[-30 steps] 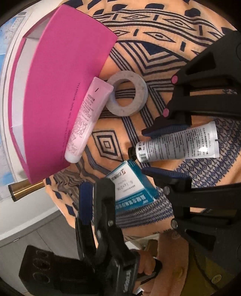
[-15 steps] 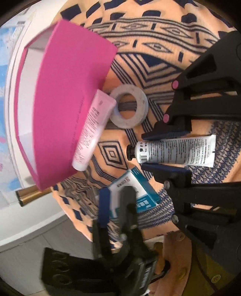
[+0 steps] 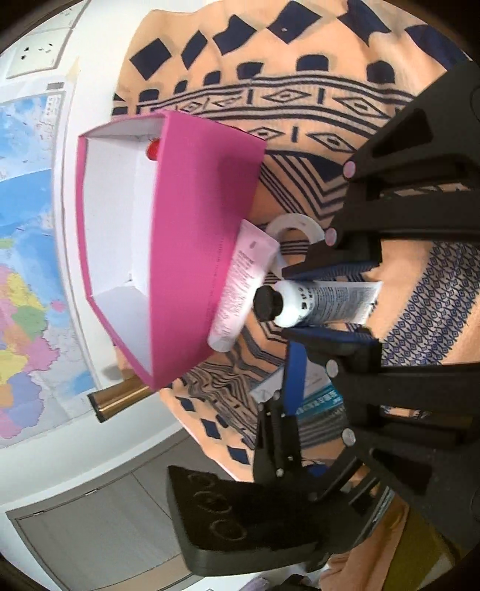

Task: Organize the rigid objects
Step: 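Lift the white tube with the right gripper and carry it over the box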

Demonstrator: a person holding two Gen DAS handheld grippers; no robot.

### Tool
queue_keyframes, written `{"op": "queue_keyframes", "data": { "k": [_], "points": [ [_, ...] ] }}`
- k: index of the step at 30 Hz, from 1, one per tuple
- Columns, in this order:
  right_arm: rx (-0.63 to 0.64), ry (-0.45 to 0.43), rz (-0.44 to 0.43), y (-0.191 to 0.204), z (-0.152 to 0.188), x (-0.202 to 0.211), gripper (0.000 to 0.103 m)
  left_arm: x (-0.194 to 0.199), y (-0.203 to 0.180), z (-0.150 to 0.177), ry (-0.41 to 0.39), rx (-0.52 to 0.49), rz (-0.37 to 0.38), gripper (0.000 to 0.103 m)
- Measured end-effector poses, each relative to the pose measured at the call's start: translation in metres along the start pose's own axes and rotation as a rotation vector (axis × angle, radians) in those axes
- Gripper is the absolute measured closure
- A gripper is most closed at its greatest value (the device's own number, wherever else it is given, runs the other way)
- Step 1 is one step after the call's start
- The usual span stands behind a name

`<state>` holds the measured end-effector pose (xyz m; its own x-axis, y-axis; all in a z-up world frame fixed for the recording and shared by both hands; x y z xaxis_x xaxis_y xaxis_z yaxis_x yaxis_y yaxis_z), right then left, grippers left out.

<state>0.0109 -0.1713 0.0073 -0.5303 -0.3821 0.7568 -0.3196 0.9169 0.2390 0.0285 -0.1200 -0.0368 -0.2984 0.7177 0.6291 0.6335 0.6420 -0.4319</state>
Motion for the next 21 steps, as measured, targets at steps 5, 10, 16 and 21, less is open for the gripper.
{"op": "queue_keyframes", "data": {
  "k": [5,10,16,21],
  "points": [
    [-0.003,-0.039,-0.003,0.001,-0.012,0.009,0.076,-0.002,-0.002,-0.014,-0.015,-0.017,-0.017,0.052],
    [0.009,-0.075,-0.001,0.001,-0.028,0.016,0.076,0.004,-0.007,-0.03,-0.041,-0.05,-0.032,0.064],
    [0.034,-0.136,0.008,0.0,-0.054,0.03,0.076,0.015,-0.016,-0.058,-0.097,-0.115,-0.046,0.071],
    [0.041,-0.173,0.009,-0.006,-0.078,0.037,0.076,0.019,-0.017,-0.085,-0.128,-0.132,-0.052,0.071]
  ]
}}
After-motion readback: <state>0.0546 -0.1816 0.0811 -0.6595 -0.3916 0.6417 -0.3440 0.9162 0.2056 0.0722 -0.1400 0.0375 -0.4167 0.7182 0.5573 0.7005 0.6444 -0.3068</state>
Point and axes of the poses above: each gripper's, at about its wrist camera, not at the fingertips, and x roughly against the way its jaws point, y to its left, z to its underside, the point moved 2 cm from there along -x, roughly the way its jaws point, and after that the axes turned 11 degrees about z, right-handed, at the moved point
